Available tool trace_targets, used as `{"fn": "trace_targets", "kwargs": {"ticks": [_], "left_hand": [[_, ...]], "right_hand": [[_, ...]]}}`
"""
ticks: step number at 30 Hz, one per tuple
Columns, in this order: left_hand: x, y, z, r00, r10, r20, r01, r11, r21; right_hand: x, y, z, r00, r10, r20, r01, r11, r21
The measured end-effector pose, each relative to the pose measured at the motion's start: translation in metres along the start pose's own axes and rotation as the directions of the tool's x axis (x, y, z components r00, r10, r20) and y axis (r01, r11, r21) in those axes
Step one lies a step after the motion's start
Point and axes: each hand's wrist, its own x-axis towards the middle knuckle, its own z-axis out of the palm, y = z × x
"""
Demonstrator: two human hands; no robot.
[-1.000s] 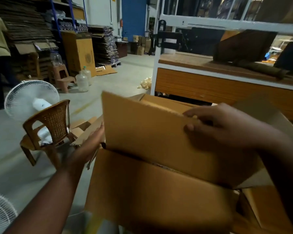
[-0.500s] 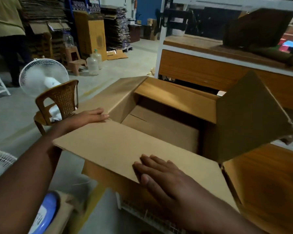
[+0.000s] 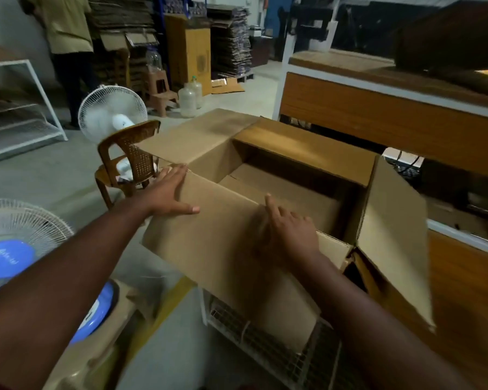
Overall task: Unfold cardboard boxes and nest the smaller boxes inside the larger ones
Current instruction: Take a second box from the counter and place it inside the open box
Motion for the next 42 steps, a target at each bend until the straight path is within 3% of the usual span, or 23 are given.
{"fn": "trace_targets", "kwargs": {"ticks": [11, 13, 15, 18, 20, 26, 32, 34, 36, 40, 42], "left_hand": [[0.014, 0.051, 0.010, 0.979, -0.071, -0.190, 0.081, 0.996, 0.048], [0.026, 0.061, 0.012, 0.967, -0.132, -0.220, 0.137, 0.990, 0.009], [0.036, 0.070, 0.017, 0.934, -0.246, -0.259, 0.232, 0.969, -0.081], [0.050, 0.077, 0.022, 0.871, -0.349, -0.345, 0.346, 0.935, -0.072], [0.063, 0.075, 0.021, 0.875, -0.315, -0.368, 0.349, 0.937, 0.028], [0.101, 0.053, 0.013, 0.937, -0.237, -0.256, 0.270, 0.957, 0.105], [0.123, 0.044, 0.008, 0.944, -0.184, -0.274, 0.235, 0.958, 0.166], [0.122, 0.040, 0.011, 0.942, -0.157, -0.297, 0.219, 0.958, 0.187], [0.123, 0.037, 0.014, 0.939, -0.136, -0.317, 0.208, 0.957, 0.204], [0.136, 0.038, 0.013, 0.936, -0.104, -0.337, 0.207, 0.936, 0.285], [0.143, 0.041, 0.013, 0.936, -0.096, -0.338, 0.220, 0.911, 0.349]], "right_hand": [[0.017, 0.013, -0.002, 0.997, -0.077, -0.030, 0.079, 0.992, 0.096], [0.020, 0.016, 0.000, 0.995, -0.093, -0.036, 0.096, 0.989, 0.115], [0.025, 0.021, -0.001, 0.993, -0.101, 0.054, 0.090, 0.979, 0.182], [0.039, 0.030, -0.011, 0.969, -0.067, 0.237, -0.055, 0.879, 0.474], [0.054, 0.037, -0.017, 0.973, -0.054, 0.226, -0.076, 0.845, 0.529], [0.127, 0.051, -0.018, 0.962, 0.098, 0.254, -0.210, 0.860, 0.465], [0.184, 0.069, 0.000, 0.860, 0.315, 0.402, -0.463, 0.813, 0.353], [0.191, 0.079, 0.005, 0.857, 0.439, 0.270, -0.487, 0.861, 0.145], [0.196, 0.089, -0.001, 0.907, 0.421, 0.003, -0.420, 0.906, -0.053], [0.215, 0.106, -0.030, 0.901, 0.295, -0.318, -0.322, 0.946, -0.033], [0.229, 0.119, -0.043, 0.852, 0.243, -0.464, -0.304, 0.951, -0.061]]}}
